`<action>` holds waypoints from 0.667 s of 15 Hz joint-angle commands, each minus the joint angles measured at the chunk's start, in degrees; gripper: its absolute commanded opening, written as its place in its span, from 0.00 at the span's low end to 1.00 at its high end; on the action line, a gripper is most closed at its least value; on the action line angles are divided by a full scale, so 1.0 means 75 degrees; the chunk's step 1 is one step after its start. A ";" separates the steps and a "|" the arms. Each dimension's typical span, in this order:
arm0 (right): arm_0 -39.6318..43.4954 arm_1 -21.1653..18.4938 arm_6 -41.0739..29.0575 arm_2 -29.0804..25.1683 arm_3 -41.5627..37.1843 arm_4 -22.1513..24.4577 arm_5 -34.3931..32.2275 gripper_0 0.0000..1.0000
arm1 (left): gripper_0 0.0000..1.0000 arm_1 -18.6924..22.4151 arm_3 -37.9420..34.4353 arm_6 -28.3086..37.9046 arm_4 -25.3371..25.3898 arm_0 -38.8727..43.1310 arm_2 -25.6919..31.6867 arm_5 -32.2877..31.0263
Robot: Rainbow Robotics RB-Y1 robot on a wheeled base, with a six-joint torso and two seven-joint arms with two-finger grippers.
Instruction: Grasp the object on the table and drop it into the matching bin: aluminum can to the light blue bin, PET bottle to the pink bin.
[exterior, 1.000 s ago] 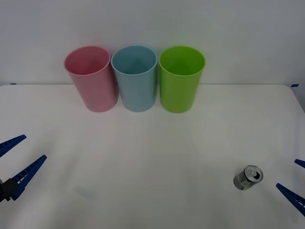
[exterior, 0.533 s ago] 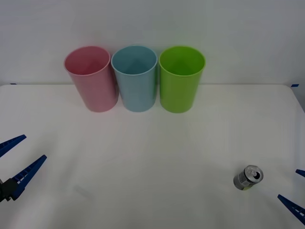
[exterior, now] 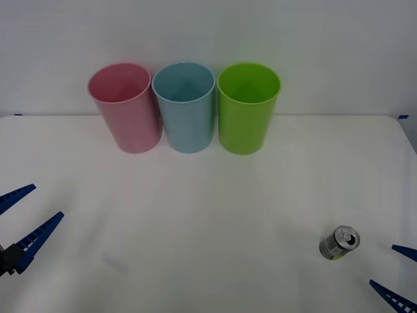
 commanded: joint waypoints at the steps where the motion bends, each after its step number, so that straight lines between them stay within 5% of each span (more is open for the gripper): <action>1: -0.0221 0.0000 0.0163 0.0195 0.0483 0.0012 -0.0015 1.00 | 1.00 0.0000 0.0000 0.0000 0.0000 0.0000 0.0000 0.0000; 10: -0.0725 0.0187 0.0843 0.1109 0.1362 -0.0715 0.0324 1.00 | 1.00 0.0000 0.0000 0.0000 0.0000 0.0000 0.0000 0.0000</action>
